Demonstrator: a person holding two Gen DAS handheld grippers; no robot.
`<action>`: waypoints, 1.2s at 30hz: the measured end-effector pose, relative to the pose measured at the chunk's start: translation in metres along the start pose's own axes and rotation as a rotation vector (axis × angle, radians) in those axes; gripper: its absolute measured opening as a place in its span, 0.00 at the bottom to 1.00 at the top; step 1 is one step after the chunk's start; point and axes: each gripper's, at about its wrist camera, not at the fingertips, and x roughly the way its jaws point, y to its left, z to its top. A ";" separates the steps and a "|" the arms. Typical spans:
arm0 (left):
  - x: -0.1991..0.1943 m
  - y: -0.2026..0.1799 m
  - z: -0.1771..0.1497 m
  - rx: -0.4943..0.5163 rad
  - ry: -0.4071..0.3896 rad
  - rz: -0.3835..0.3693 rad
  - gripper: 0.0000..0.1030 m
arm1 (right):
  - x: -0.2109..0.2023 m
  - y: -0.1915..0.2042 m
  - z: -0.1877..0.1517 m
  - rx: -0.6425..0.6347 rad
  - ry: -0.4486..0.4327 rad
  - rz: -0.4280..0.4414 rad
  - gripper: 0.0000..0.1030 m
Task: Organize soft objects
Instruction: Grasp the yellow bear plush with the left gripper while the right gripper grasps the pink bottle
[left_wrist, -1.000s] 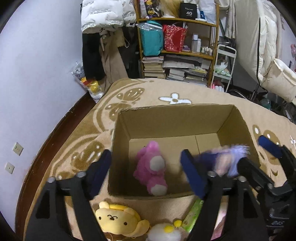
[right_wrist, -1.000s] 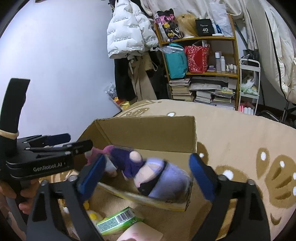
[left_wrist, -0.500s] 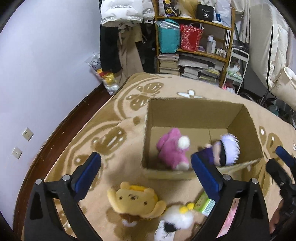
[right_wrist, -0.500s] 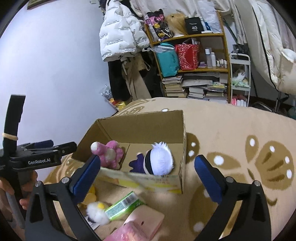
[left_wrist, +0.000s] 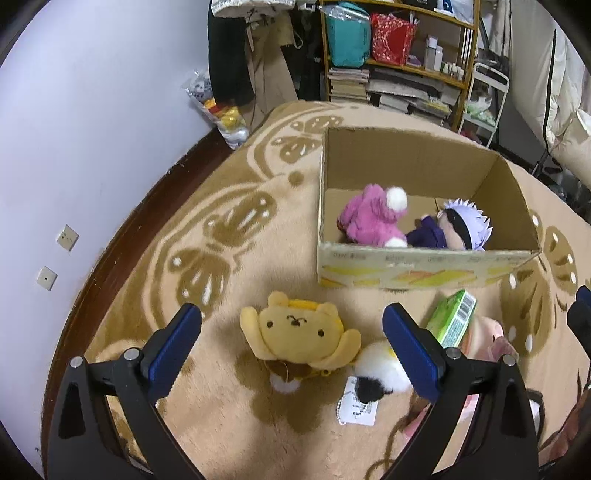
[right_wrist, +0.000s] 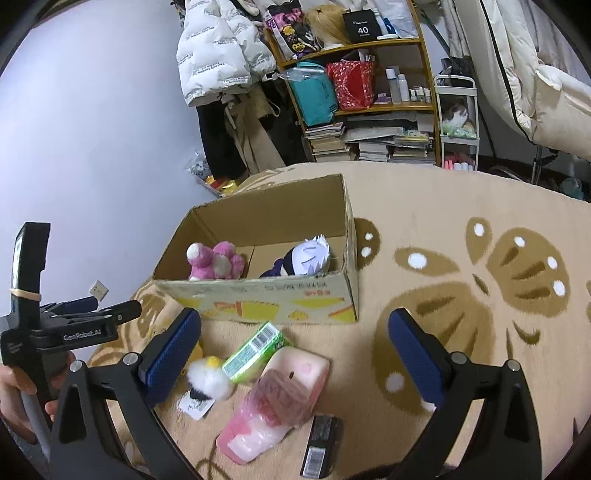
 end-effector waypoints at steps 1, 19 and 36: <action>0.002 0.000 -0.002 0.000 0.010 -0.003 0.95 | 0.000 0.002 0.000 0.001 0.005 0.000 1.00; 0.056 0.003 -0.014 -0.047 0.204 -0.004 0.95 | 0.040 0.007 -0.029 0.044 0.216 0.027 0.86; 0.112 0.002 -0.018 -0.085 0.312 0.001 0.95 | 0.071 0.013 -0.041 0.050 0.309 0.042 0.52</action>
